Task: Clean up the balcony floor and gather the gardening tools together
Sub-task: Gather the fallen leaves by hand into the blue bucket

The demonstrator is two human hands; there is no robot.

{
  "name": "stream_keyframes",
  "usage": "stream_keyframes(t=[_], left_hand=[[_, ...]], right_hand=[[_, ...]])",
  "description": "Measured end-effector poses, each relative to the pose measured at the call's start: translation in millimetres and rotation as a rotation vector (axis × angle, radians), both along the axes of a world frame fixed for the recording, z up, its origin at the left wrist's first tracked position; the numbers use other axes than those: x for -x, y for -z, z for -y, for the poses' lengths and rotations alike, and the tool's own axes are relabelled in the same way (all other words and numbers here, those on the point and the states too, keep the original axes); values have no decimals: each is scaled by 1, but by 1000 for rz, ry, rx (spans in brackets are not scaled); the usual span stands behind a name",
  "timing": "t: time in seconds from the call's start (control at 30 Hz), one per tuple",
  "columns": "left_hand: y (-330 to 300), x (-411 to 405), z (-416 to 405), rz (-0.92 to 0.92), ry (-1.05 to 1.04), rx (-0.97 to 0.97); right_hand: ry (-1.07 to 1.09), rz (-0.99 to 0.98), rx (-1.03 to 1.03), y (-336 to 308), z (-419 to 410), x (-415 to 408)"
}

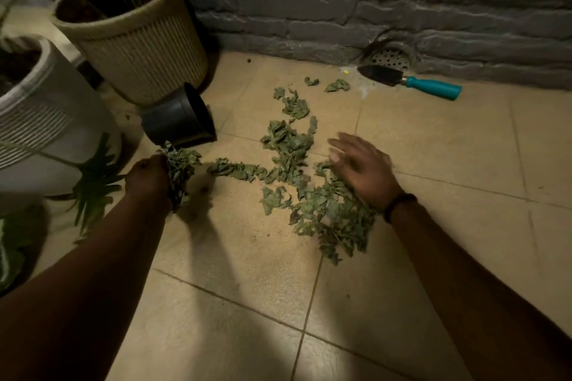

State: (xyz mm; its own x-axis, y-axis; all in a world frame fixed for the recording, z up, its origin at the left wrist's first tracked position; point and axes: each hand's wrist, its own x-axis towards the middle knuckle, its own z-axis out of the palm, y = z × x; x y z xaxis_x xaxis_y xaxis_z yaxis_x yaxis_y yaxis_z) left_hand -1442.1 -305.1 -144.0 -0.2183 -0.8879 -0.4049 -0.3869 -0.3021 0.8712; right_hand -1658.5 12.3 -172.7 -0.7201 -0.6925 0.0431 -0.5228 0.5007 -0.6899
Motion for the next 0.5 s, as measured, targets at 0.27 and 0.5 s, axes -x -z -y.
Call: stream_keyframes(t=[0.27,0.5], left_hand=[[-6,-4,2,-85,-51,-58],[46,0,57,-118,9,-151]], right_hand=[[-103,-213,-283,29,3,-82],[-221,-331,-313,15,98,-46]])
